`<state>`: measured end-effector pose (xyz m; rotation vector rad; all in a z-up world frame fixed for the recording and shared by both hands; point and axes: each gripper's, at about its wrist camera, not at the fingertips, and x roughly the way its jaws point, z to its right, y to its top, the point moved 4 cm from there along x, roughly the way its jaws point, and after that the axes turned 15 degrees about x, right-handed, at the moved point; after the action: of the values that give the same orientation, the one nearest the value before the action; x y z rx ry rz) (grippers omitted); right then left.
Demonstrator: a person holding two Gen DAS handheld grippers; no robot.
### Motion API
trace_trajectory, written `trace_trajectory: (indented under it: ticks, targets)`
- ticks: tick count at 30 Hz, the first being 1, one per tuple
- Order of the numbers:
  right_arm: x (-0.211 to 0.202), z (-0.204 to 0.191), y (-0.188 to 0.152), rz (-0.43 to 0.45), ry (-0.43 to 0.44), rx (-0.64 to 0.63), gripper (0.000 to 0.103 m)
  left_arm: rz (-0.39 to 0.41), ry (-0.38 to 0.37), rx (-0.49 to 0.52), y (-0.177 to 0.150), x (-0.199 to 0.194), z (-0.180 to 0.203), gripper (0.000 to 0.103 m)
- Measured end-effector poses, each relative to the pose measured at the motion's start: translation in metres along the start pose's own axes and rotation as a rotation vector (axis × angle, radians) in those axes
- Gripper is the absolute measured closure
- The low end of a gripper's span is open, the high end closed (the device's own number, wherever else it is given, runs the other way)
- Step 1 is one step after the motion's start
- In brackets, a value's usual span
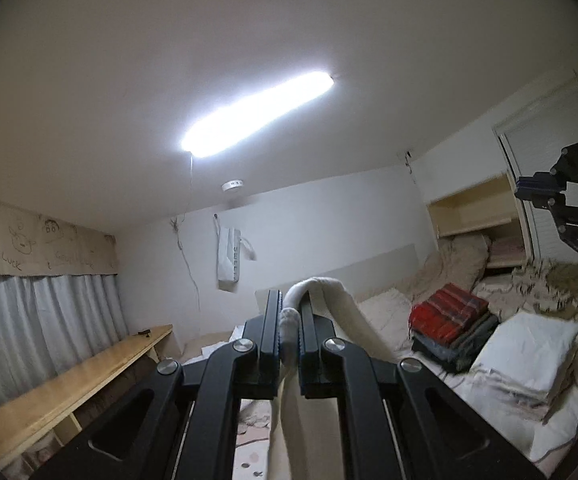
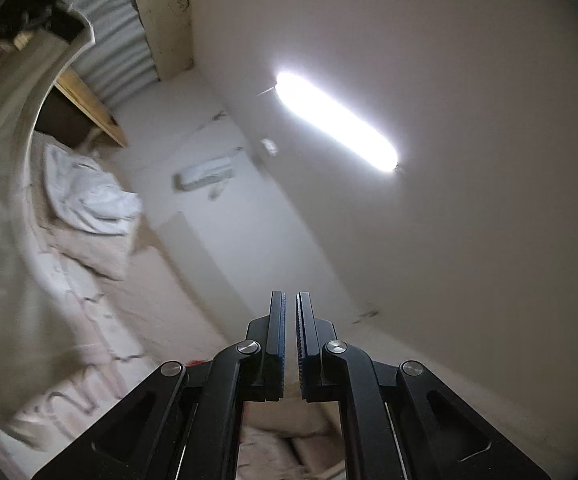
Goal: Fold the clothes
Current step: 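Lift the white T-shirt with both tools and shake it out in the air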
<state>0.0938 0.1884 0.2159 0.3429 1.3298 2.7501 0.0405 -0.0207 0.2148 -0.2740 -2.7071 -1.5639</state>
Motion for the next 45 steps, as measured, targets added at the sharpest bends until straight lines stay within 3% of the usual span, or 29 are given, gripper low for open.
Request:
trace_trajectory:
  ticks: [1, 4, 9, 10, 12, 17, 30, 37, 45]
  targets:
    - [-0.004, -0.003, -0.005, -0.025, 0.058, 0.033, 0.098, -0.014, -0.004, 0.005, -0.005, 0.001, 0.002, 0.096]
    - [-0.003, -0.023, -0.036, -0.132, 0.349, 0.246, 0.098, -0.061, -0.008, 0.010, -0.024, 0.004, 0.007, 0.096]
    - [-0.004, -0.081, -0.110, -0.346, 0.816, 0.692, 0.096, -0.085, -0.014, -0.013, -0.049, 0.005, 0.003, 0.096]
    - [0.000, -0.094, -0.124, -0.393, 0.885, 0.784, 0.089, -0.086, -0.017, -0.020, -0.053, 0.005, 0.001, 0.096]
    - [0.007, -0.122, -0.149, -0.474, 0.971, 0.939, 0.032, -0.092, -0.019, -0.031, -0.054, 0.002, 0.000, 0.096]
    - [0.006, -0.169, -0.167, -0.537, 1.268, 1.189, 0.032, -0.079, -0.034, -0.050, -0.046, 0.007, -0.005, 0.096]
    - [0.036, -0.258, -0.192, -0.762, 1.770, 1.733, 0.038, -0.038, -0.030, -0.069, -0.028, -0.004, -0.012, 0.096]
    - [0.042, -0.262, -0.183, -0.711, 1.942, 1.706, 0.038, -0.103, 0.026, -0.069, -0.047, 0.002, -0.023, 0.096]
    - [0.049, -0.270, -0.173, -0.665, 2.114, 1.662, 0.038, -0.256, 0.041, -0.123, -0.109, 0.025, -0.031, 0.096]
